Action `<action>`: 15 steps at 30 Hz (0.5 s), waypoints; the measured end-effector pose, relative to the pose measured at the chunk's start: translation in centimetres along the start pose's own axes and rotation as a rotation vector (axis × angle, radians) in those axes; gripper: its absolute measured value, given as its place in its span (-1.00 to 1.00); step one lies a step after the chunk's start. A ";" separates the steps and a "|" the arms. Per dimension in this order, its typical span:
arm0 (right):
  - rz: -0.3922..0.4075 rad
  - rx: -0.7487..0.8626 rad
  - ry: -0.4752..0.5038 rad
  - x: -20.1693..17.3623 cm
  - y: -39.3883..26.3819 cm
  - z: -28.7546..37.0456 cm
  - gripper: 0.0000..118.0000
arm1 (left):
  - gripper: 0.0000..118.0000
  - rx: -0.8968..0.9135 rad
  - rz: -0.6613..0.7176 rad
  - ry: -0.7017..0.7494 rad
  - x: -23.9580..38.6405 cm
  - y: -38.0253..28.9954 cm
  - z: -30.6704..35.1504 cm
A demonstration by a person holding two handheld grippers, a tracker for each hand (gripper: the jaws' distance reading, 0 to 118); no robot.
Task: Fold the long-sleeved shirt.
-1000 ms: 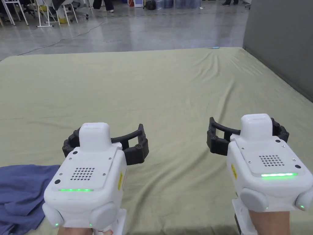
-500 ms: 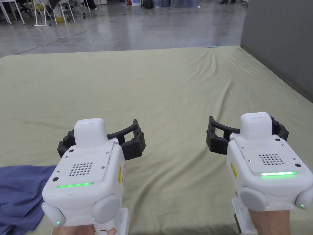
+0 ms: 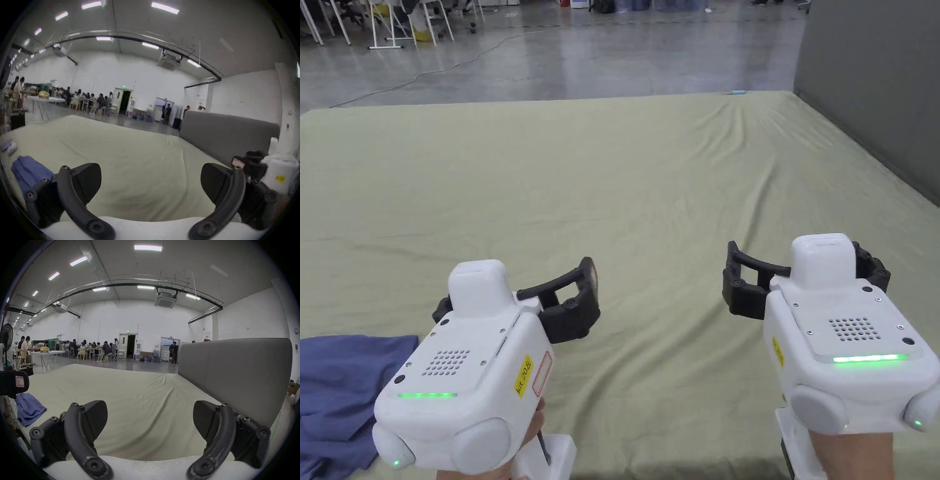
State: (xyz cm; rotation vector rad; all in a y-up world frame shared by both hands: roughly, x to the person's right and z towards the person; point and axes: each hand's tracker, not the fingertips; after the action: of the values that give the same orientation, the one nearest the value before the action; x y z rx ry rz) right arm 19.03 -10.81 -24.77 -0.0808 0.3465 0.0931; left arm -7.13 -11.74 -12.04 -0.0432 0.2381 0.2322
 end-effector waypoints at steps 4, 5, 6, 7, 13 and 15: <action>0.004 -0.002 -0.006 0.0 -0.1 -0.1 0.81 | 0.99 -0.029 -0.144 0.087 0.2 -0.7 -0.5; 0.002 -0.003 -0.006 0.0 -0.2 -0.1 0.81 | 0.99 -0.007 -0.149 0.099 0.2 -0.9 -0.5; 0.001 -0.005 -0.006 0.0 -0.2 -0.1 0.81 | 0.99 0.017 -0.144 0.119 0.1 -1.1 -0.5; 0.000 -0.007 -0.006 0.0 -0.2 -0.1 0.82 | 0.99 0.046 -0.140 0.136 0.0 -1.4 -0.5; 0.008 -0.004 -0.003 0.0 -0.2 -0.2 0.81 | 0.99 -0.015 -0.300 0.230 -0.1 -2.4 -1.3; 0.003 -0.002 -0.004 0.0 -0.2 -0.3 0.81 | 0.99 -0.013 -0.311 0.235 -0.1 -2.7 -1.3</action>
State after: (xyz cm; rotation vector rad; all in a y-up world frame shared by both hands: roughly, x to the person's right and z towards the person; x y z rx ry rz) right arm 18.94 -11.02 -24.99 -0.0817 0.3421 0.0969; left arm -6.86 -14.48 -13.28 -0.1198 0.4590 -0.0826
